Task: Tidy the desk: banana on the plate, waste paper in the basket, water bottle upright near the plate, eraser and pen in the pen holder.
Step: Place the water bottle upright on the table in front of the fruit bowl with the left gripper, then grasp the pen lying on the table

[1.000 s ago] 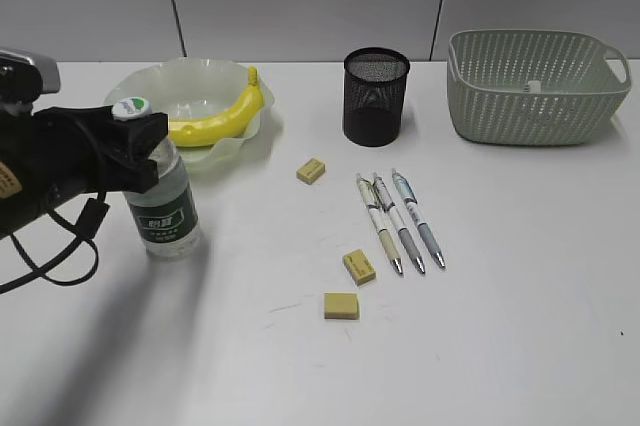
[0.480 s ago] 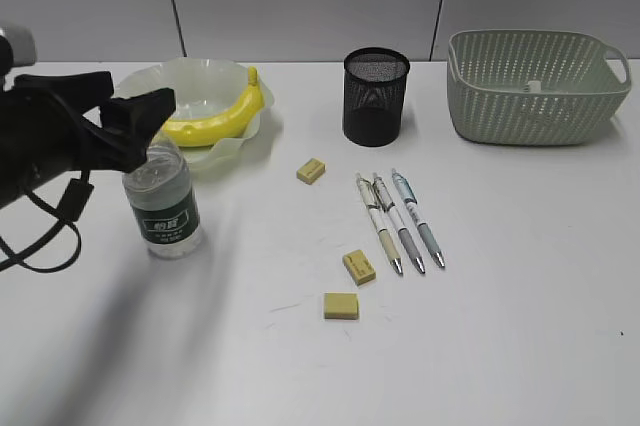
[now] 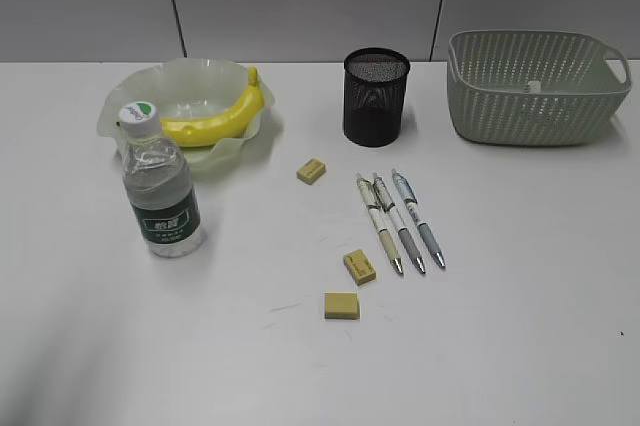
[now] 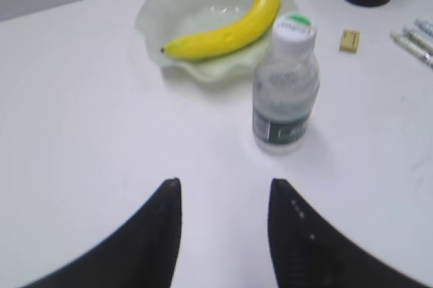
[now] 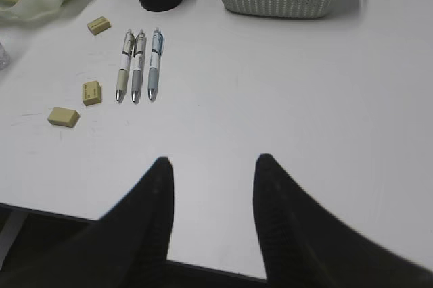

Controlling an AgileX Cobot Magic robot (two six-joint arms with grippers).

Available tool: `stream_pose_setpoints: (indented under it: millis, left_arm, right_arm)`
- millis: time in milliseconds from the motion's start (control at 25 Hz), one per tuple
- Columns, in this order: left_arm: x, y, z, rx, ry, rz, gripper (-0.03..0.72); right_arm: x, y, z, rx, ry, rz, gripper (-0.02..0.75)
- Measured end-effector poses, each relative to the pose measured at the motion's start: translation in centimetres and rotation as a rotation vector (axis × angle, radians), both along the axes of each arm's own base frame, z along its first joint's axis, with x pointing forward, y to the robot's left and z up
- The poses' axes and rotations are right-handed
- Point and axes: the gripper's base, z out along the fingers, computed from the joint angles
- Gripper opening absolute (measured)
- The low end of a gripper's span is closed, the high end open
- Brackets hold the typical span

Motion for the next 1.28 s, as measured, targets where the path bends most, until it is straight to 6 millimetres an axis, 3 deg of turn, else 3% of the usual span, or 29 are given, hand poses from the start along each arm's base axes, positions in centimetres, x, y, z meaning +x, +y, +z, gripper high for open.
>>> stream_pose_setpoints:
  millis: [160, 280, 400, 560, 680, 800, 960, 1080, 1200, 1280]
  left_arm:
    - [-6.7, 3.1, 0.8, 0.023, 0.057, 0.060, 0.309]
    - [-10.8, 4.9, 0.8, -0.019, -0.014, 0.080, 0.300]
    - [-13.2, 5.8, 0.5, -0.083, -0.110, 0.084, 0.291]
    - [-14.0, 6.0, 0.2, -0.114, -0.149, 0.085, 0.289]
    - [-14.0, 6.0, 0.2, -0.118, -0.148, 0.085, 0.289]
    - [-14.0, 6.0, 0.2, -0.118, -0.148, 0.085, 0.288]
    - [-14.0, 6.0, 0.2, -0.121, -0.147, 0.084, 0.288]
    - [-14.0, 6.0, 0.2, -0.121, -0.147, 0.084, 0.288]
    - [-14.0, 6.0, 0.2, -0.121, -0.147, 0.084, 0.288]
    - [-14.0, 6.0, 0.2, -0.121, -0.147, 0.084, 0.288]
  right_arm:
    - [0.0, 0.0, 0.0, 0.000, 0.000, 0.000, 0.321]
    - [0.0, 0.0, 0.0, 0.000, 0.001, 0.000, 0.319]
    - [0.2, 0.2, 0.1, -0.039, 0.000, 0.026, 0.319]
    - [2.2, 1.4, 1.3, -0.129, -0.019, 0.089, 0.319]
    - [6.5, 3.7, 2.1, -0.183, -0.018, 0.134, 0.319]
    - [12.9, 7.3, 1.1, -0.230, 0.064, 0.176, 0.319]
    - [22.1, 12.2, -2.4, -0.275, 0.277, 0.189, 0.321]
    - [28.7, 15.6, -6.7, -0.293, 0.444, 0.163, 0.357]
    - [33.5, 18.1, -10.8, -0.317, 0.595, 0.132, 0.389]
    - [35.6, 19.2, -13.1, -0.334, 0.673, 0.122, 0.395]
